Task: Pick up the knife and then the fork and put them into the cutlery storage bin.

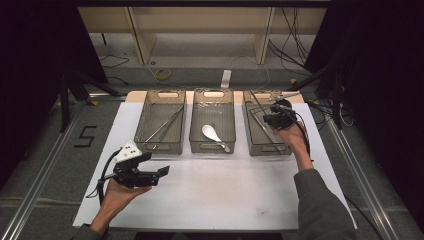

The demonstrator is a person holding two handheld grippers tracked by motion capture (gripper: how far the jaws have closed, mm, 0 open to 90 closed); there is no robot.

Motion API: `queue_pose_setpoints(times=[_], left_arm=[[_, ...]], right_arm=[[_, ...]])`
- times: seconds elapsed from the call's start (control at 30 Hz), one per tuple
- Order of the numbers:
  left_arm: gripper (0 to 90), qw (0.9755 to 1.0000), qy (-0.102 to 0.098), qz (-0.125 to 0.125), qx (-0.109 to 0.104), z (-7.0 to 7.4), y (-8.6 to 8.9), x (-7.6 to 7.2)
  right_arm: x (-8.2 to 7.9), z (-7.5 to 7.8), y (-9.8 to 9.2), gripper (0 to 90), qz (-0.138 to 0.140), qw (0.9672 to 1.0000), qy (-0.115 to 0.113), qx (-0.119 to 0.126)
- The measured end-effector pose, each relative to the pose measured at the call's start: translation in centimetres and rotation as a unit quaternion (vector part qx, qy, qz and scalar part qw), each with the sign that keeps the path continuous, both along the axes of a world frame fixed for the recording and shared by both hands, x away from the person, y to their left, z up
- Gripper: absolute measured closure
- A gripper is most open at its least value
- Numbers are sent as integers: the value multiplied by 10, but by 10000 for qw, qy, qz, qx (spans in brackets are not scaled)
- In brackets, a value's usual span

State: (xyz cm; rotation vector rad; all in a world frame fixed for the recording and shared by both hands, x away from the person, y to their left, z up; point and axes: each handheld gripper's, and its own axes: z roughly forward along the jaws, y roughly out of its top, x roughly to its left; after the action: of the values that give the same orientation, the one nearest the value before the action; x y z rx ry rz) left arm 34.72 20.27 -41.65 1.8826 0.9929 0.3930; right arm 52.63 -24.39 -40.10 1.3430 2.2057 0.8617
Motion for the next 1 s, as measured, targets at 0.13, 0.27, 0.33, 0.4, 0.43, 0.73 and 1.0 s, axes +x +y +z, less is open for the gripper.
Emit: queue_pose_setpoints(times=[0.13,0.27,0.33,0.4,0.43,0.73,1.0], left_arm=[[159,10000,0,-1,12,0,-1,0],[159,10000,30,5,30,-1,-1,0],[159,10000,27,12,28,-1,-2,0],[159,10000,20,6,26,0,-2,0],[159,10000,25,8,29,0,-2,0],[159,10000,38,7,65,-1,-2,0],[159,10000,71,10,3,-1,-2,1]], right_arm=[[5,-5,-2,880,-139,9998,124,58],[9,-10,-1,879,-215,9994,256,23],[10,-13,0,874,-298,9989,346,42],[11,-16,0,861,-327,9983,473,124],[11,-17,0,809,-360,9980,496,167],[-1,0,5,564,-166,9988,253,375],[-27,13,14,434,253,9978,16,606]])
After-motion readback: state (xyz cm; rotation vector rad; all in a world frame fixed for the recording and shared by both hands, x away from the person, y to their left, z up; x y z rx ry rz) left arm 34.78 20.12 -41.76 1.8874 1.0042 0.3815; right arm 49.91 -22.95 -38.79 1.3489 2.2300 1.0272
